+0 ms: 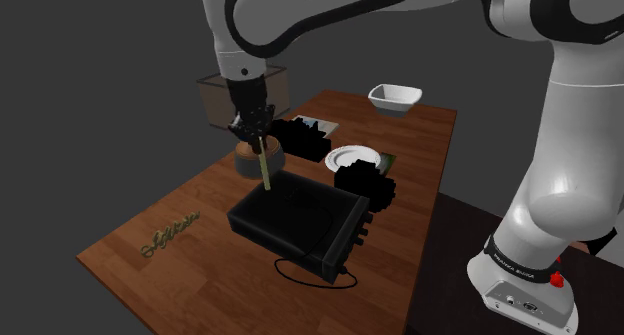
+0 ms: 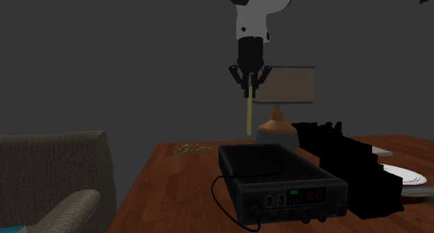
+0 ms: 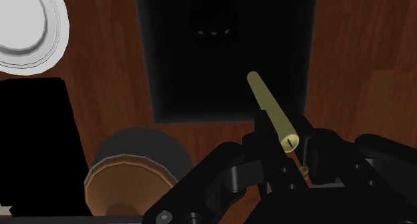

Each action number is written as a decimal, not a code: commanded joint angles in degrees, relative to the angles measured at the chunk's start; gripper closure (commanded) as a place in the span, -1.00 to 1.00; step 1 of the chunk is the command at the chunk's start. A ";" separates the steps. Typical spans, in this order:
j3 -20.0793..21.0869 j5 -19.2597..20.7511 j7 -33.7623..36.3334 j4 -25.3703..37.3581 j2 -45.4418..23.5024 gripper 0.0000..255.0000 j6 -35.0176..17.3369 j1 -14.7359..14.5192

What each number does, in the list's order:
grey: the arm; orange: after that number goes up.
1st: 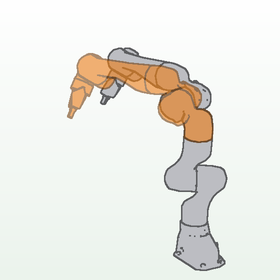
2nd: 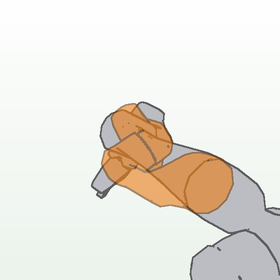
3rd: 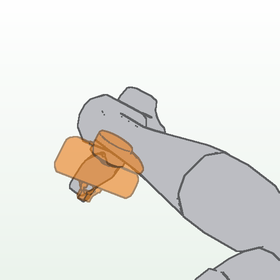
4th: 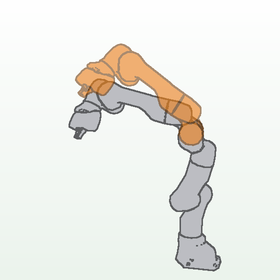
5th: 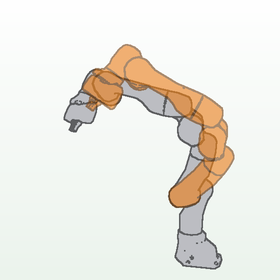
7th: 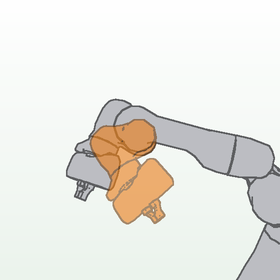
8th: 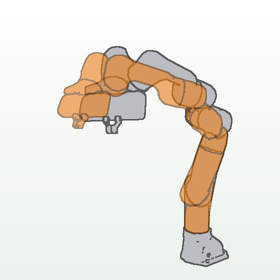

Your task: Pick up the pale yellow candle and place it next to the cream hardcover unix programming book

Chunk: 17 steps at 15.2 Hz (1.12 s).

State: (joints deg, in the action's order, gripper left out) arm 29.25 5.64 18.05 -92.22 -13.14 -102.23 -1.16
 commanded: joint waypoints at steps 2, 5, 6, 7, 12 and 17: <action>-1.36 -1.19 -4.54 -0.68 2.06 1.00 1.08 2.97; -2.78 -2.01 -8.64 -1.01 3.56 1.00 2.01 5.53; -3.28 -2.22 -9.98 -0.97 3.94 1.00 2.36 6.34; -3.79 -2.40 -11.31 -0.86 4.25 1.00 2.74 7.13; -6.37 -2.85 -17.77 0.82 4.88 1.00 4.89 10.86; -8.91 -2.70 -23.86 4.42 3.95 1.00 7.51 14.28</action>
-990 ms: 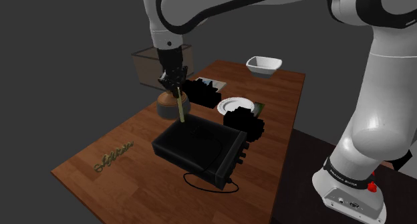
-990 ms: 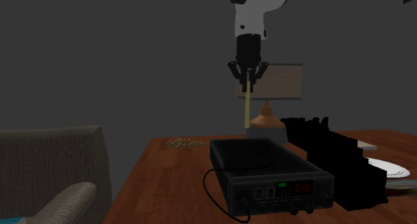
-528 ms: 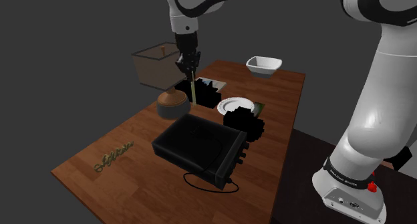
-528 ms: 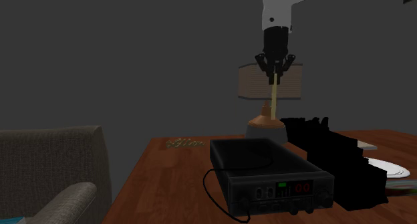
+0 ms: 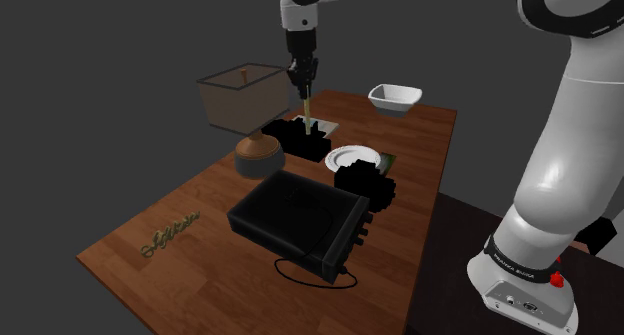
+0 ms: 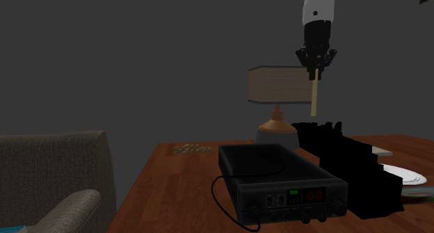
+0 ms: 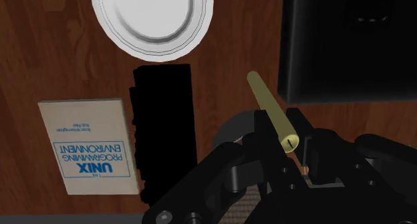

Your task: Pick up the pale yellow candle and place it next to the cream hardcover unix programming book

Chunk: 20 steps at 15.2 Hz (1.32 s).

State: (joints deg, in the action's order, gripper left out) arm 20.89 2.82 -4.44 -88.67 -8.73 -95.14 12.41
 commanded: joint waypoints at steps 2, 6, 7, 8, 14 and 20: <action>-1.52 0.30 -3.70 2.89 -1.28 1.00 1.63 2.00; -3.35 0.86 -8.21 8.07 -3.75 1.00 4.36 4.43; -3.79 1.03 -9.30 9.63 -4.54 1.00 5.13 5.00; -4.22 1.21 -10.38 11.32 -5.42 1.00 5.94 5.55; -6.53 2.61 -16.65 24.82 -12.77 1.00 12.09 8.46; -7.74 3.60 -20.40 34.37 -18.82 1.00 15.56 10.04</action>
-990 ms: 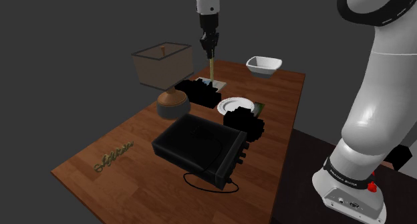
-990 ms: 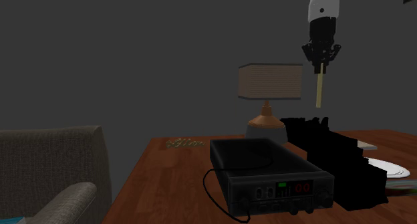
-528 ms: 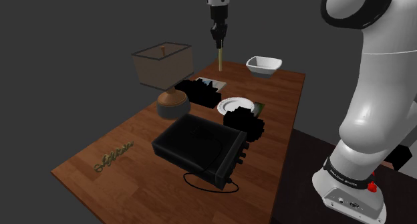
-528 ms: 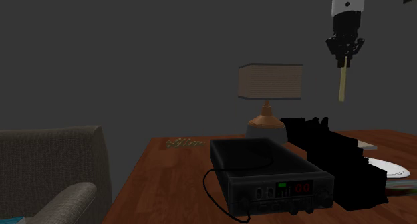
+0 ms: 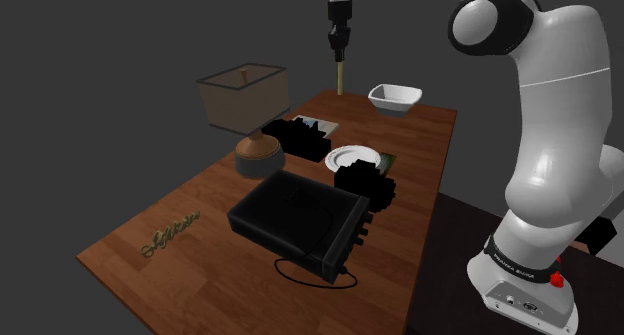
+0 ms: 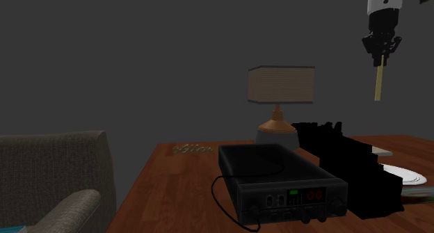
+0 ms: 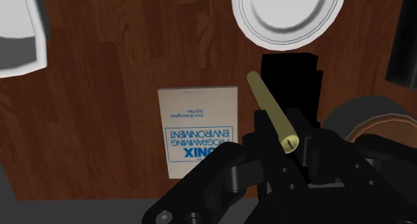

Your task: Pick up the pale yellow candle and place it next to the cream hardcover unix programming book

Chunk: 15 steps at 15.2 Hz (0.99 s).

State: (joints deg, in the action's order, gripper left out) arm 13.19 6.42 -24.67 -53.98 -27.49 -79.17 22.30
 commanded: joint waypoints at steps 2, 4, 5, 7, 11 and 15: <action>0.01 -0.27 -0.15 -3.90 1.16 1.00 -2.77 0.57; 0.03 -0.49 -0.13 -7.10 2.17 1.00 -4.95 0.92; 0.04 -0.59 -0.12 -8.57 2.61 1.00 -5.99 1.08; 0.05 -0.75 -0.11 -11.31 3.35 1.00 -7.98 1.34; 0.04 -0.98 -0.08 -16.12 4.46 1.00 -11.71 1.77; 0.02 -1.11 -0.04 -20.28 5.15 1.00 -15.17 2.08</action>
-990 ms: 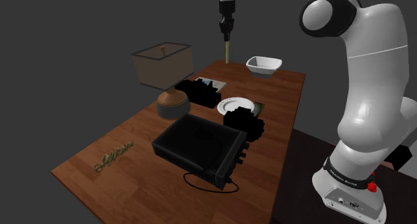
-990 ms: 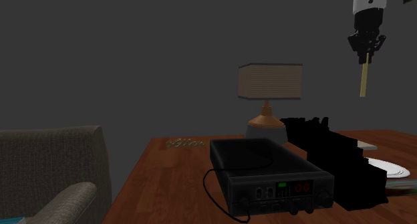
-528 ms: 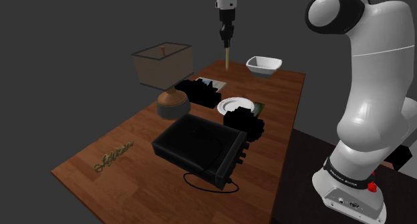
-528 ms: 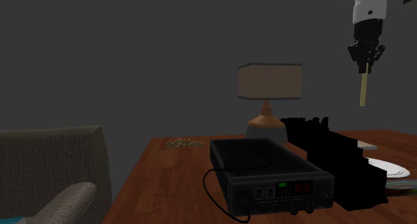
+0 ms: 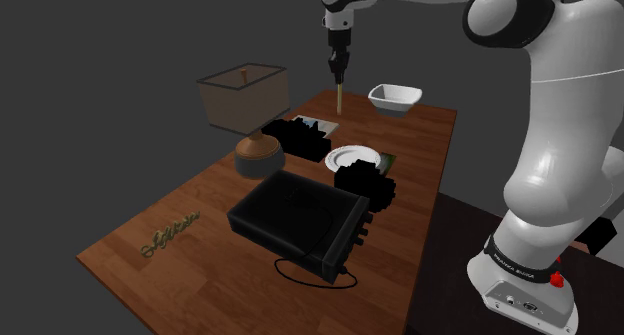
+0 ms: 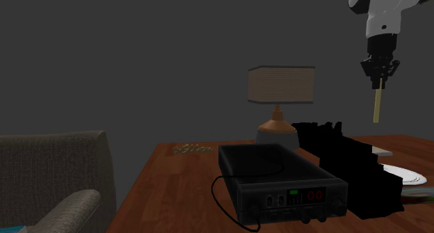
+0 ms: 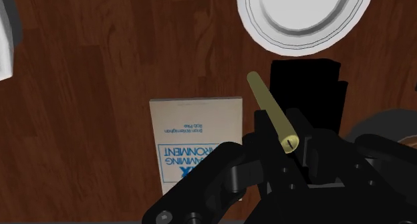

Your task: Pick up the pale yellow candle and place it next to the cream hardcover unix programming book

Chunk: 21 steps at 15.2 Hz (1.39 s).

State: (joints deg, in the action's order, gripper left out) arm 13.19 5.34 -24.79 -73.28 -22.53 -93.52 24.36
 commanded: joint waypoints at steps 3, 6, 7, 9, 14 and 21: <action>-0.01 -0.07 0.13 -3.75 0.49 1.00 -3.28 0.20; -0.05 -0.08 0.18 -6.27 0.63 1.00 -5.66 0.34; -0.06 -0.07 0.20 -7.06 0.65 1.00 -6.44 0.38; -0.09 -0.05 0.25 -8.57 0.62 1.00 -7.97 0.45; -0.17 0.07 0.39 -11.98 0.32 1.00 -11.67 0.58; -0.32 0.39 0.64 -15.97 -0.66 1.00 -16.61 0.65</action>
State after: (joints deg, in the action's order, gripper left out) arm 12.94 5.69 -24.01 -88.62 -23.06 -109.32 24.87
